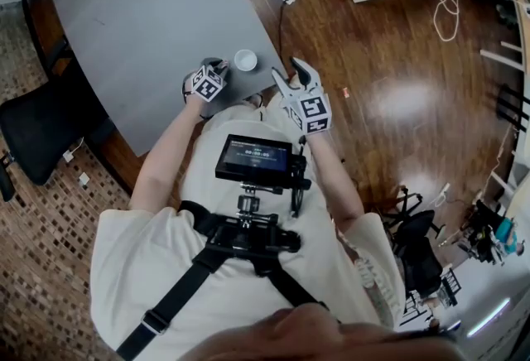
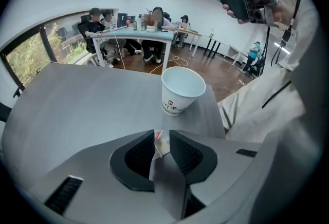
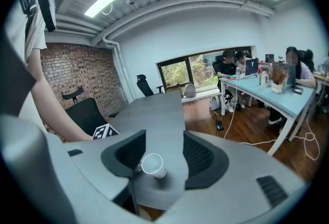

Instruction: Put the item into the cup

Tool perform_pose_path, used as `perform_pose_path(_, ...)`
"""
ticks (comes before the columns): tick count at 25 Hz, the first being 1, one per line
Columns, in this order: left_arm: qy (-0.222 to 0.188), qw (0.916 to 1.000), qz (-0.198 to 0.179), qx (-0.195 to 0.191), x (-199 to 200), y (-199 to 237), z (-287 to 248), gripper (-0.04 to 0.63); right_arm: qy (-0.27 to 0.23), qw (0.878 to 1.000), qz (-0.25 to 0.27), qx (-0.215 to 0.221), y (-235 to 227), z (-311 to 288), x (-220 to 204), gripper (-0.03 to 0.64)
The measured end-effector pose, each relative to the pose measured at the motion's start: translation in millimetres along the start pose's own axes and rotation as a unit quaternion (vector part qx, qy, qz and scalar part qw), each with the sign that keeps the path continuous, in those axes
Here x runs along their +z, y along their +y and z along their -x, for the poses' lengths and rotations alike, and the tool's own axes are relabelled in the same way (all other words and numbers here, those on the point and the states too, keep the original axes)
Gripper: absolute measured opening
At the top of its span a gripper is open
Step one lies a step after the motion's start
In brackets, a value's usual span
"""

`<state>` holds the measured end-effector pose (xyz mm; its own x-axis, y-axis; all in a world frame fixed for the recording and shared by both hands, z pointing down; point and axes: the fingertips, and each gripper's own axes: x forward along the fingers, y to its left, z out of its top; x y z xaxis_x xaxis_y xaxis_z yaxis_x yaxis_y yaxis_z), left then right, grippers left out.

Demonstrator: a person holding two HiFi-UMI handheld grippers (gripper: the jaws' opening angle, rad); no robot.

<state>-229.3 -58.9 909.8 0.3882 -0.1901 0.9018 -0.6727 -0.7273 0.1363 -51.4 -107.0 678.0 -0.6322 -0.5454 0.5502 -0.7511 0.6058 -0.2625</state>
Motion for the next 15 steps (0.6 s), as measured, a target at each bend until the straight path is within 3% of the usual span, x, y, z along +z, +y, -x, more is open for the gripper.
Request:
perform_pose_path(2, 0.008, 0.9999, -0.007, -0.001, -3.5, 0.1, -3.2, 0.054, 0.003, 1.0, -0.002, -0.003, 0.4, 2.3, -1.5, 0.241)
perform_pose_path(15, 0.007, 0.9997, 0.018, 0.014, -13.7, 11.5, -1.7, 0.0, 0.002, 1.0, 0.003, -0.007, 0.8, 4.9, -7.1, 0.241)
